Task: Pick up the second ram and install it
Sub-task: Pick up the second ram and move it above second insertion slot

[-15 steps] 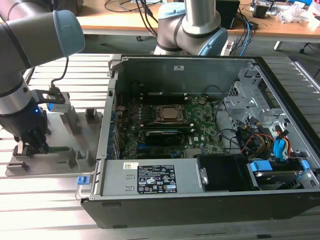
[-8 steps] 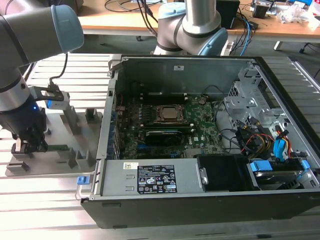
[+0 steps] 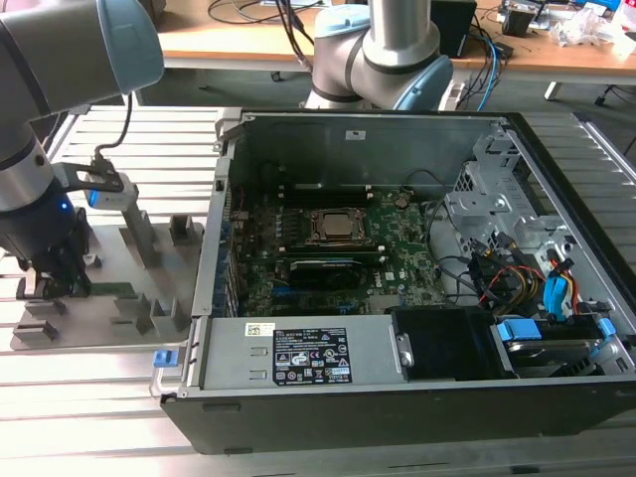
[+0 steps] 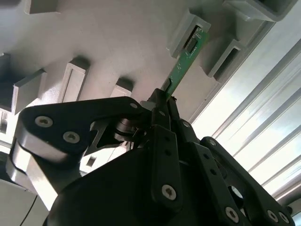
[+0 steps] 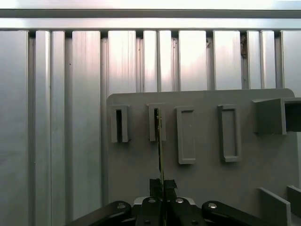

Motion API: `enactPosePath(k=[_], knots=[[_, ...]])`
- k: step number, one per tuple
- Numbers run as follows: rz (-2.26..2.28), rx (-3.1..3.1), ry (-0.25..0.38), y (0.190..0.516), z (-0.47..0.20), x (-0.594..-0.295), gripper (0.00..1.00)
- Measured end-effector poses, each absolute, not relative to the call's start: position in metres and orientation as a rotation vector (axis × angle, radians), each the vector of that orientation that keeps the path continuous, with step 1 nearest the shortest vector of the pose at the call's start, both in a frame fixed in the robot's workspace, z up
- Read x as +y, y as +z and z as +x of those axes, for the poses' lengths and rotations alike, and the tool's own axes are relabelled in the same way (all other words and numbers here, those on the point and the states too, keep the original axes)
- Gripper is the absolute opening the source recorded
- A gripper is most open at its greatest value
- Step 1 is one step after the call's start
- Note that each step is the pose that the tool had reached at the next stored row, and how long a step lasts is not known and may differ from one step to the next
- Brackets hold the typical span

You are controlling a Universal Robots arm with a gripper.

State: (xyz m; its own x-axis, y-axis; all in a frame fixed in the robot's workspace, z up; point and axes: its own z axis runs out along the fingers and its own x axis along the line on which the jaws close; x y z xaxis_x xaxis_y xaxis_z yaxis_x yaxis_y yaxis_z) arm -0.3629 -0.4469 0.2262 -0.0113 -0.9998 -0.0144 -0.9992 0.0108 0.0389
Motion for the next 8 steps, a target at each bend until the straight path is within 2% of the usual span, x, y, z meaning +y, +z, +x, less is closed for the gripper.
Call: enactPosePath(k=[8], knots=[[2.197,-2.221,-0.059,0.242,-0.363,-0.447,0.14]])
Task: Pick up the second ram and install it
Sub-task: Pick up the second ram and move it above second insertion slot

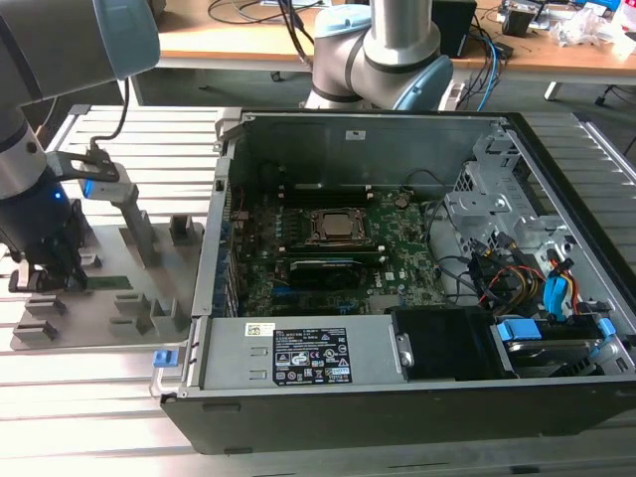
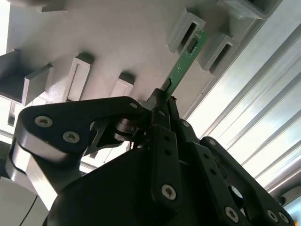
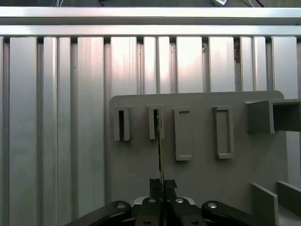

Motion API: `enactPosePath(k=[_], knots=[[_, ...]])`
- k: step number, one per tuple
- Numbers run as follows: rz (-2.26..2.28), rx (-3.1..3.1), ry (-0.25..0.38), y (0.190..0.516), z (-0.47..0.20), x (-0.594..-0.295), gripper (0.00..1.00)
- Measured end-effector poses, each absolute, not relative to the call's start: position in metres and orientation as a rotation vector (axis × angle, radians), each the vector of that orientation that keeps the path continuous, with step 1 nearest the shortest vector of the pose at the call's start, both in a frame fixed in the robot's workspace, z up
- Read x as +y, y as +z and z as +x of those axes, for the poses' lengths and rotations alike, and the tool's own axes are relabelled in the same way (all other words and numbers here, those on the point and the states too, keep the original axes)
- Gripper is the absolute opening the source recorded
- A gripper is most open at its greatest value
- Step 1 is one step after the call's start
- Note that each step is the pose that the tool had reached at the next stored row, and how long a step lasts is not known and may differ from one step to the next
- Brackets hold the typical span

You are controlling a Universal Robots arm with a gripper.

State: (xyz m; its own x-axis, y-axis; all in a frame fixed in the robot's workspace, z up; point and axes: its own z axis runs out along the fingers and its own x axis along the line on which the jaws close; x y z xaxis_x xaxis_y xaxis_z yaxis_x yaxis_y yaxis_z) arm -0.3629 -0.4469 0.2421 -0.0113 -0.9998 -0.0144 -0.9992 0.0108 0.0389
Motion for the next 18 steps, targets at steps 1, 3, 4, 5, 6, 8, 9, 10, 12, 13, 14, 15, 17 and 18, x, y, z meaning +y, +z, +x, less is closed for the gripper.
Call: enactPosePath(k=[1,3,4,5,6,8,9,10,12,13,14,15,17,18], knots=[[2.197,-2.221,-0.059,0.245,-0.363,-0.447,0.14],[2.197,-2.221,-0.059,0.249,-0.363,-0.447,0.14],[2.197,-2.221,-0.059,0.252,-0.363,-0.447,0.14],[2.197,-2.221,-0.059,0.253,-0.363,-0.447,0.14],[2.197,-2.221,-0.059,0.256,-0.363,-0.447,0.14],[2.197,-2.221,-0.059,0.263,-0.363,-0.447,0.14],[2.197,-2.221,-0.059,0.265,-0.363,-0.447,0.14],[2.197,-2.221,-0.059,0.266,-0.363,-0.447,0.14],[2.197,-2.221,-0.059,0.269,-0.363,-0.447,0.14],[2.197,-2.221,-0.059,0.271,-0.363,-0.447,0.14],[2.197,-2.221,-0.059,0.274,-0.363,-0.447,0.14],[2.197,-2.221,-0.059,0.276,-0.363,-0.447,0.14],[2.197,-2.221,-0.059,0.282,-0.363,-0.447,0.14],[2.197,-2.221,-0.059,0.285,-0.363,-0.447,0.14]])
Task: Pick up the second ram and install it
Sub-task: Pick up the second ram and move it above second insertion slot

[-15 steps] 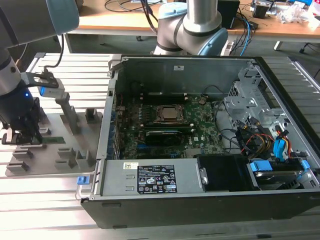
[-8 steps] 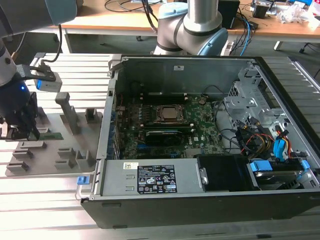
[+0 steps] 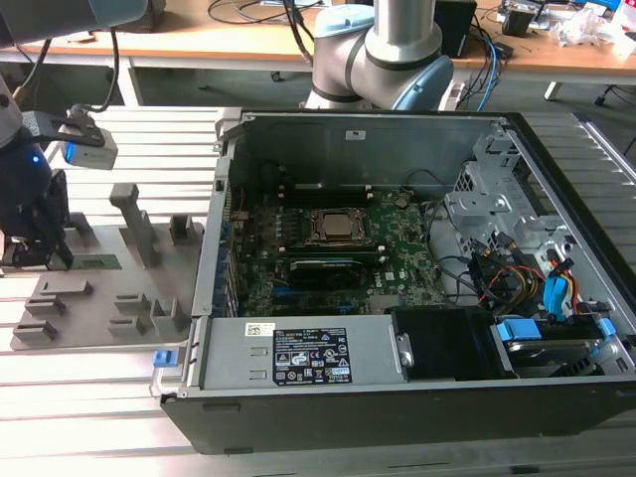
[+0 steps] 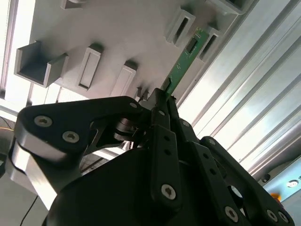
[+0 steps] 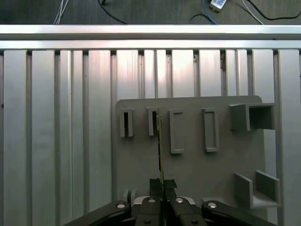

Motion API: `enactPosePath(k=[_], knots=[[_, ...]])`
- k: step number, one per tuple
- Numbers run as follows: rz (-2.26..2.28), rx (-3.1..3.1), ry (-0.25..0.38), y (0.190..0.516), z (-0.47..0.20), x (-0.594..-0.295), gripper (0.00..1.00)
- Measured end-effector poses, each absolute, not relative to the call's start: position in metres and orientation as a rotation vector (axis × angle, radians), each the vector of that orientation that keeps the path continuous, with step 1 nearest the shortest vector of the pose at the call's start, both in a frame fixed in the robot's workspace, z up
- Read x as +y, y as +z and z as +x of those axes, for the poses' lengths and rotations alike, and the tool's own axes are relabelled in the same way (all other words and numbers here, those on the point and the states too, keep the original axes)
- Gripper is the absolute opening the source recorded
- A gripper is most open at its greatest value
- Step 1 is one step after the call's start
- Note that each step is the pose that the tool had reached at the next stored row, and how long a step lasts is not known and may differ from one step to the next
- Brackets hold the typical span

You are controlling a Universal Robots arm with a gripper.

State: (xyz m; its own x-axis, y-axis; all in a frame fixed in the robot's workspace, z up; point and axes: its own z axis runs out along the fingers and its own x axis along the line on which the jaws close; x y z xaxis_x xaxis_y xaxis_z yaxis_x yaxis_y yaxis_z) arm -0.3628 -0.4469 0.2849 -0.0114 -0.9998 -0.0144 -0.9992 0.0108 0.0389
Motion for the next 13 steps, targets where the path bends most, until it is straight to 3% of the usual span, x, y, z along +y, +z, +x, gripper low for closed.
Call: enactPosePath(k=[13], knots=[[2.197,-2.221,-0.059,0.320,-0.363,-0.447,0.14]])
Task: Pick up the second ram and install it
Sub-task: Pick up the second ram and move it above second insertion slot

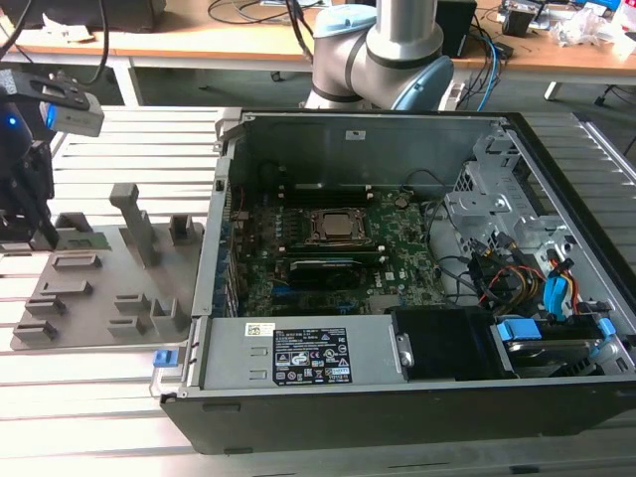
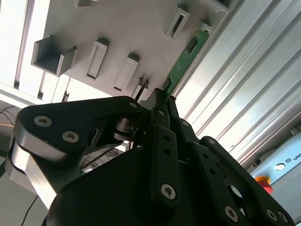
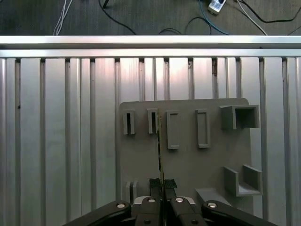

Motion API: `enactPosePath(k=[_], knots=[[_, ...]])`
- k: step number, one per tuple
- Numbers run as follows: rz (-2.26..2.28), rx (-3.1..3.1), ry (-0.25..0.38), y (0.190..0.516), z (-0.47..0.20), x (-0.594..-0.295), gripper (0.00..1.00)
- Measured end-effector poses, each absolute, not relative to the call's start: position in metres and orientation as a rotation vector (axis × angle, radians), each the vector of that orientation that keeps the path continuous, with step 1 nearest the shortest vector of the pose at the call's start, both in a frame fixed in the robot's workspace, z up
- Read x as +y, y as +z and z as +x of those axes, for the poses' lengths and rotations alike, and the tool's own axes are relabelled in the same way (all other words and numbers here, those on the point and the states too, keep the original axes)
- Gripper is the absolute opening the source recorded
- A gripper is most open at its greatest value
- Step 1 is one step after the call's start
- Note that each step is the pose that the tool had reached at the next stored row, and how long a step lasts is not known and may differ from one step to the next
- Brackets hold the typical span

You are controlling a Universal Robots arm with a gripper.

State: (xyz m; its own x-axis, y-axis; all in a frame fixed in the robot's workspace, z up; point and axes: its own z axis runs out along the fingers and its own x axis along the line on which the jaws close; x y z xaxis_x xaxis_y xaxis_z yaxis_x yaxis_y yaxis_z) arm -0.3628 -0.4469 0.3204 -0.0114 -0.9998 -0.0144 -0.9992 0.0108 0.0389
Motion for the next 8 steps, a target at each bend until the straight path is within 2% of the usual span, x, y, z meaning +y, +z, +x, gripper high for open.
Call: enactPosePath(k=[8], knots=[[2.197,-2.221,-0.059,0.339,-0.363,-0.447,0.14]])
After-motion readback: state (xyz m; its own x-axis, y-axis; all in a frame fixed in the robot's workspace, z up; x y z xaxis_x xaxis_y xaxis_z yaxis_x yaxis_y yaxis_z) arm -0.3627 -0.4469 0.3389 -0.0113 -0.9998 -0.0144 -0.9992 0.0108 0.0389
